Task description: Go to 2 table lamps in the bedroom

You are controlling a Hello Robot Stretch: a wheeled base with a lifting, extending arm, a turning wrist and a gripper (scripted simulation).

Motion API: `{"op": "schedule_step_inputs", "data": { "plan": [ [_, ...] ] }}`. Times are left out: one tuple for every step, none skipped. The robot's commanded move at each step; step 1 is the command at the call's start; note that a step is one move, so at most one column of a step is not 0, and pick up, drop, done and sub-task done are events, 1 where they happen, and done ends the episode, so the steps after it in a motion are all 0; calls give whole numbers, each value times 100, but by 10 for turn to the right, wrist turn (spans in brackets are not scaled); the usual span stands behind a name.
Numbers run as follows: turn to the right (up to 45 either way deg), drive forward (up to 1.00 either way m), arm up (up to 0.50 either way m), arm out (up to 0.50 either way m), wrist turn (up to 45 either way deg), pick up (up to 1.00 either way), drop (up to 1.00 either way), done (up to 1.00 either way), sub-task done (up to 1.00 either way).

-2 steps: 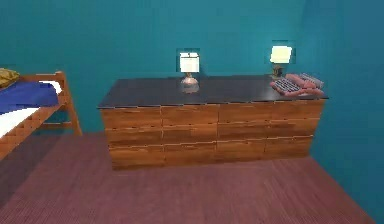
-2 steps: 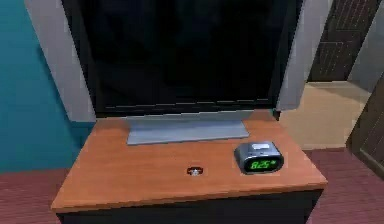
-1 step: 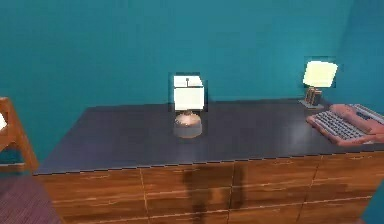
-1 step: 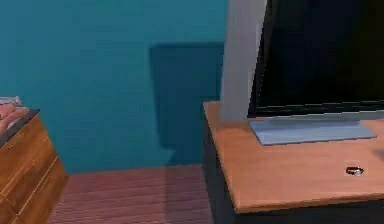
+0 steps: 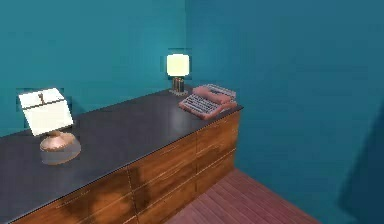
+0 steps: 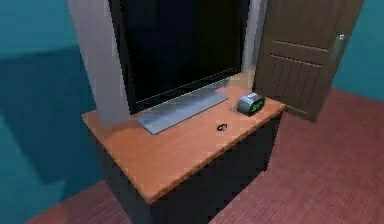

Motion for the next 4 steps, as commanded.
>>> {"op": "schedule_step_inputs", "data": {
  "plan": [
    [0, 45, 0, 0, 0, 0, 0, 0, 0],
    [-450, 0, 0, 0, 0, 0, 0, 0, 0],
    [-90, 0, 0, 0, 0, 0, 0, 0, 0],
    [0, 0, 0, 0, 0, 0, 0, 0, 100]
  ]
}}
